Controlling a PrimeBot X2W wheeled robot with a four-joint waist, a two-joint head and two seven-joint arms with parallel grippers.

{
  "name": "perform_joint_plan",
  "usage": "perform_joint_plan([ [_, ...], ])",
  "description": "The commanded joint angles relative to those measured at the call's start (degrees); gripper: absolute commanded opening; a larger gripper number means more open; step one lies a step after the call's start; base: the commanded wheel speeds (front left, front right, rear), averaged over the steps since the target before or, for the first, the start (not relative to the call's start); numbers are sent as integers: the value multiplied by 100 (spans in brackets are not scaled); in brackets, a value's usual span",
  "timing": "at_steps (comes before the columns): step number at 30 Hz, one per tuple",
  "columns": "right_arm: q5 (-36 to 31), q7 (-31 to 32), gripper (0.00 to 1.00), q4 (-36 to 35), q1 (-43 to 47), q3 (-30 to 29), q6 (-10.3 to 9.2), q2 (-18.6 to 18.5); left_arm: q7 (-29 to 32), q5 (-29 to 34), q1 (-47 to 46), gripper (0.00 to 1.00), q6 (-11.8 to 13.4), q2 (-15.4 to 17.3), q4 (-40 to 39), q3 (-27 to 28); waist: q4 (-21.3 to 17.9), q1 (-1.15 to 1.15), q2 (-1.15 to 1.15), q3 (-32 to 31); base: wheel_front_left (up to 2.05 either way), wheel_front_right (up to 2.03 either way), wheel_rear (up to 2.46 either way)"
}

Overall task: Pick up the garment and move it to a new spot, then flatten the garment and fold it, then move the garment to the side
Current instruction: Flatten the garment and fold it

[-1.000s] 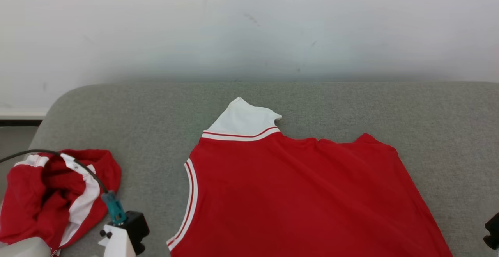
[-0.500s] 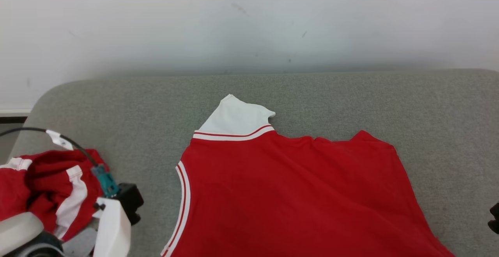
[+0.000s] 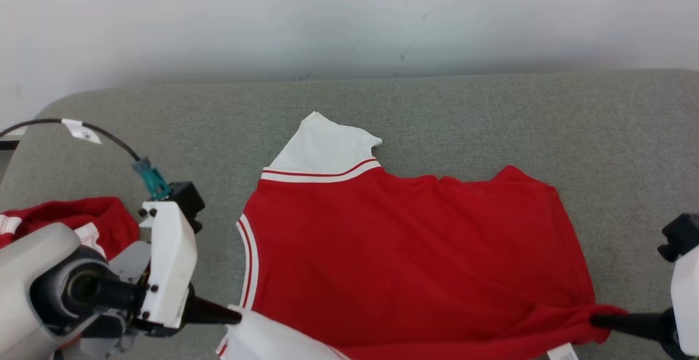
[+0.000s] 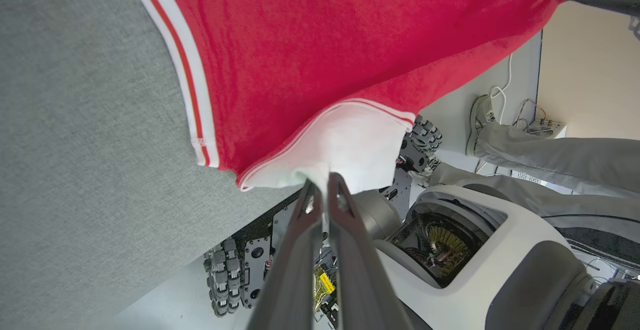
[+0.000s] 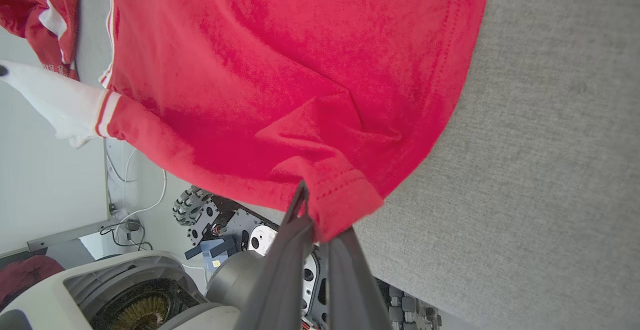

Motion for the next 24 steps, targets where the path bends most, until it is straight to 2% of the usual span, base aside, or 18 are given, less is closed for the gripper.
perform_joint_plan([
  [1, 40, -25, 0, 72, -83, 22, -11, 22, 25, 97, -36, 0, -17, -31, 77, -4, -1, -1, 0, 4, 0, 0, 0],
  [11, 338, -101, 0, 801, -345, 88, -11, 325, -2, 266, -225, 0, -101, -366, 989, -12, -17, -1, 0, 85, 0, 0, 0],
  [21, 342, -192, 1, 1054, -481, 105, -11, 639, -166, 486, -293, 0, -221, -692, 1457, -35, -47, -1, 0, 150, 0, 0, 0],
  [24, 308, -260, 47, 1163, -546, 103, -11, 727, -289, 567, -309, 0, -275, -815, 1666, -40, -60, -1, 0, 152, 0, 0, 0],
])
